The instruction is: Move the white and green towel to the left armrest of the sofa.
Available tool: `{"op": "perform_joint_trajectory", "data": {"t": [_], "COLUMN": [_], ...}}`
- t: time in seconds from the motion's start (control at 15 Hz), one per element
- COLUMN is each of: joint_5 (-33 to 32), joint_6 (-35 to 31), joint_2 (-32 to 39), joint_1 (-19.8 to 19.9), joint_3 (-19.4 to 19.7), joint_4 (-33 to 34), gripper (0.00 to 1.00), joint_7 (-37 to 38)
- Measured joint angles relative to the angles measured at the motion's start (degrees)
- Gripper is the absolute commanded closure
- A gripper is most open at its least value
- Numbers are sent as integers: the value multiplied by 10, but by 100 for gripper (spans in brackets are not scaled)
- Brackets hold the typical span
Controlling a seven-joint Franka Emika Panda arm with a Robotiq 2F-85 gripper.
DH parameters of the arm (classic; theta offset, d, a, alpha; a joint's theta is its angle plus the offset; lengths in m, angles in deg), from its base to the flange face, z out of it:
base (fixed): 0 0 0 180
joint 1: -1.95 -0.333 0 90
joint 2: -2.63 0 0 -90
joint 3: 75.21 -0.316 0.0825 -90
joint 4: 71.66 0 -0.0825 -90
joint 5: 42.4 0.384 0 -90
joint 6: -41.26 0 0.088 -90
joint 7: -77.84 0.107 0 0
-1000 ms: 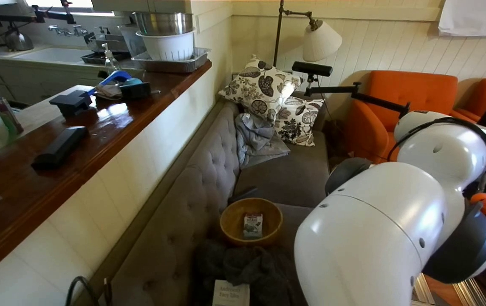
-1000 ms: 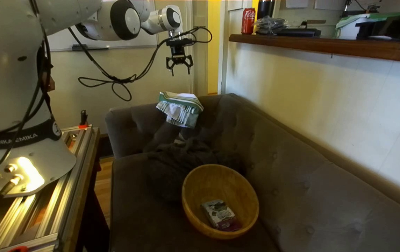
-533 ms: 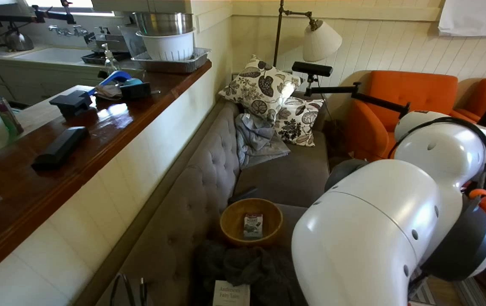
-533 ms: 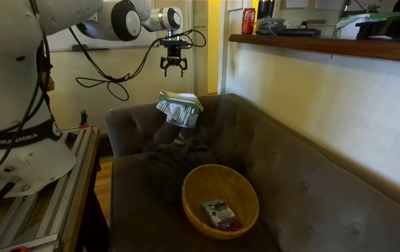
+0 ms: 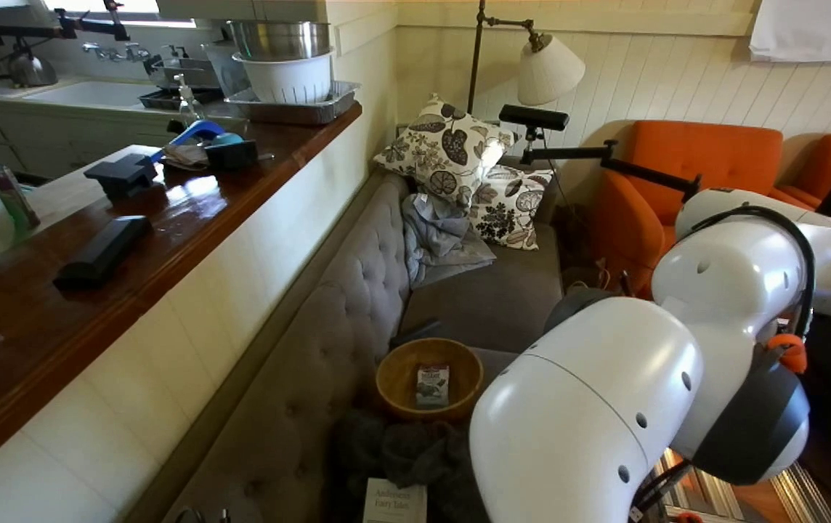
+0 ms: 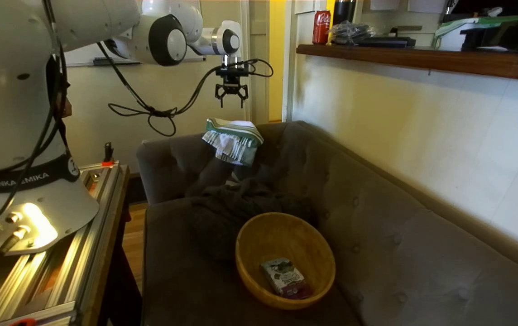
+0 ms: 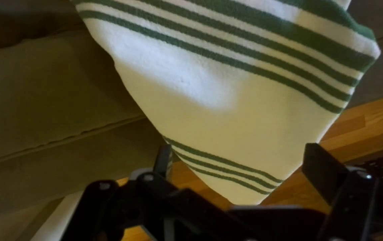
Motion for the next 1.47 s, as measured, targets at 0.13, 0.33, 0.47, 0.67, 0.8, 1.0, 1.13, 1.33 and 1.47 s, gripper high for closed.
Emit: {"op": "perform_joint_trajectory", "data": {"t": [0.13,0.33,0.47,0.67,0.8,1.0,1.13,1.33,1.47], "joint_5": [10,20,25,22,21,23,25,37,49], "joint_6": [-2,64,129,184,187,193,217,236,238], "joint_2": [9,4,-5,-22,-30,-31,-26,-12,-5], "joint_1": [10,18,17,5,-3,-4,-1,2,1], "joint_3": [-9,-11,-12,1,10,11,8,-4,-14], "joint_4": [-1,-1,-1,1,2,-3,-3,-3,-3], "gripper": [0,0,0,0,0,0,0,0,0], "joint_7": [-6,30,68,140,155,161,160,159,160]}}
